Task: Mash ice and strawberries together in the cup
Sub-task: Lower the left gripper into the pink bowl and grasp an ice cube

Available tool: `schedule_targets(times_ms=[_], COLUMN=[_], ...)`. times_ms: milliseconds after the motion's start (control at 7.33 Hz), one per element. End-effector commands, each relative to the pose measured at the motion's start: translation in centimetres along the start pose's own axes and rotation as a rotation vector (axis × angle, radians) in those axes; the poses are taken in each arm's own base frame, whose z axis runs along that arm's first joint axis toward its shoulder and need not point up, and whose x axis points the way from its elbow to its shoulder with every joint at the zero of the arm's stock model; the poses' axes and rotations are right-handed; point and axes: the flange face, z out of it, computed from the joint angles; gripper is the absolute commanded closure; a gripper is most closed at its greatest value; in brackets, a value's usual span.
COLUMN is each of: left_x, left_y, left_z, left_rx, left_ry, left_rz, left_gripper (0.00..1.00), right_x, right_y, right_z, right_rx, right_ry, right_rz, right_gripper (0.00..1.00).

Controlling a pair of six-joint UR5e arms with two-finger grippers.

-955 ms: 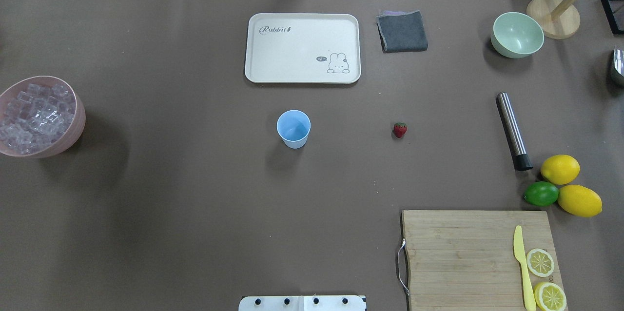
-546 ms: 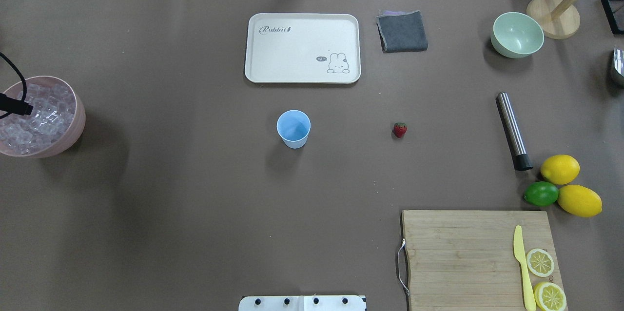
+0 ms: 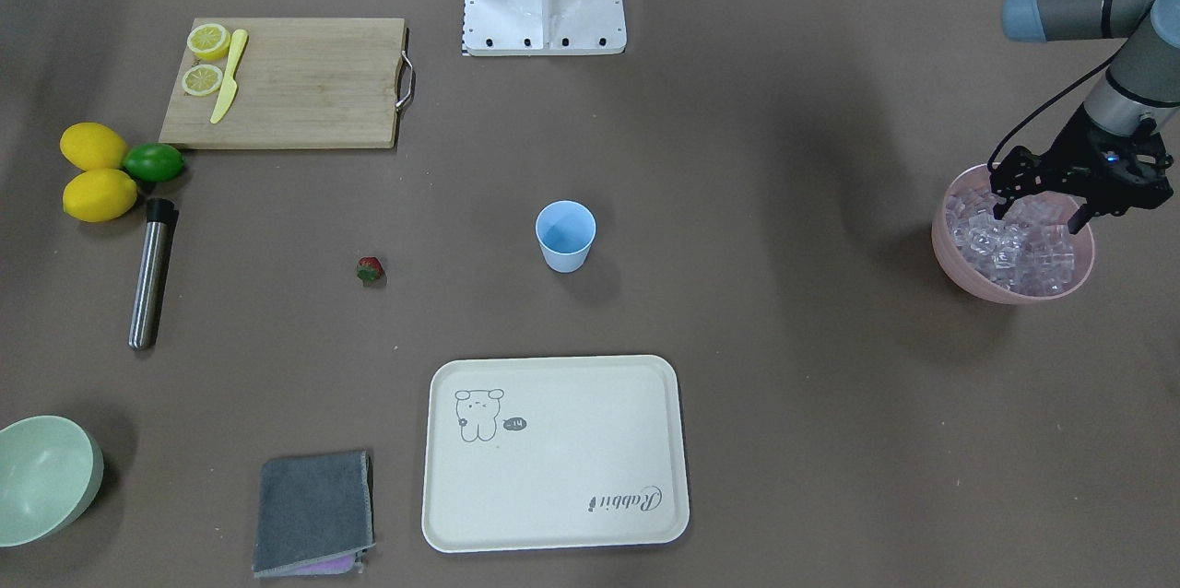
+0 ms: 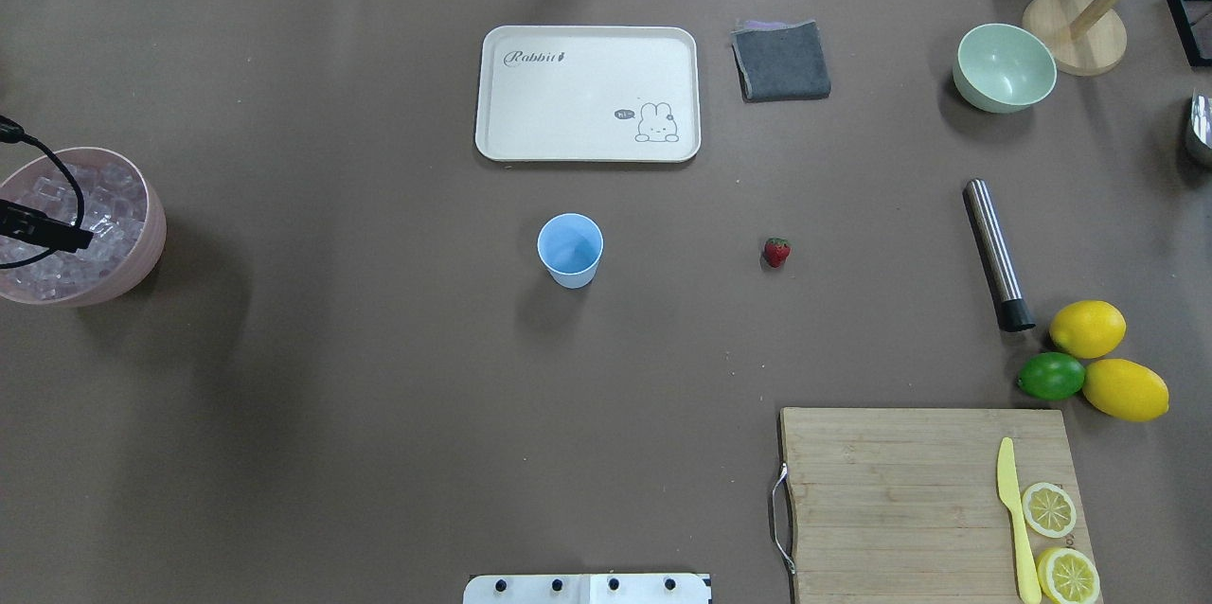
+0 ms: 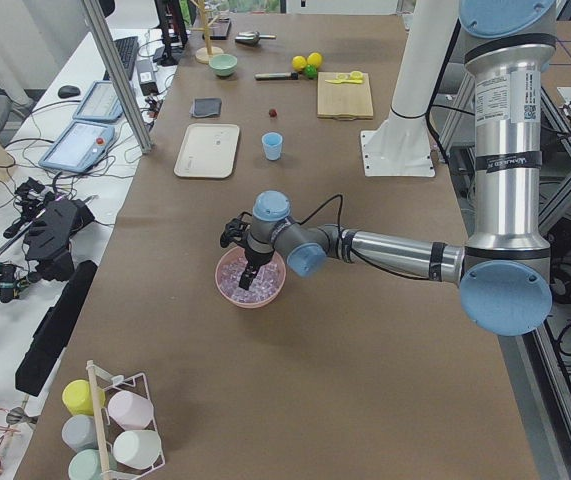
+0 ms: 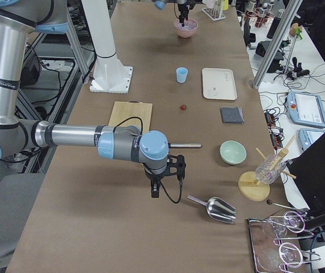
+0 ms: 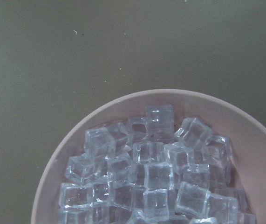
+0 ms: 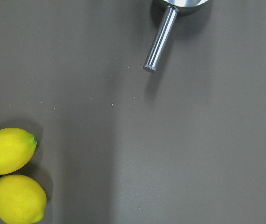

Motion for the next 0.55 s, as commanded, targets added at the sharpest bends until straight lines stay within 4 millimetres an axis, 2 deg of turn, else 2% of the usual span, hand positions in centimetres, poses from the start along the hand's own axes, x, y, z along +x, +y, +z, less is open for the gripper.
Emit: schedule_targets(times_ms=[0, 409], left_x=[-0.08, -0.36], left_y=[0.66, 1.41], left_z=[0.69, 0.72], left_rx=[-0.007, 0.001], left_ry=[0.005, 0.012], left_rz=[0.009, 0.018], left_gripper=[0.07, 0.15], right_x=[0.05, 0.14], right_y=[0.08, 0.30], right_z=[0.05, 0.18], right_rx=[-0.001, -0.004], right_ry=[0.000, -0.002], right_rz=[0.000, 0.004], right_gripper=[0.00, 0.00])
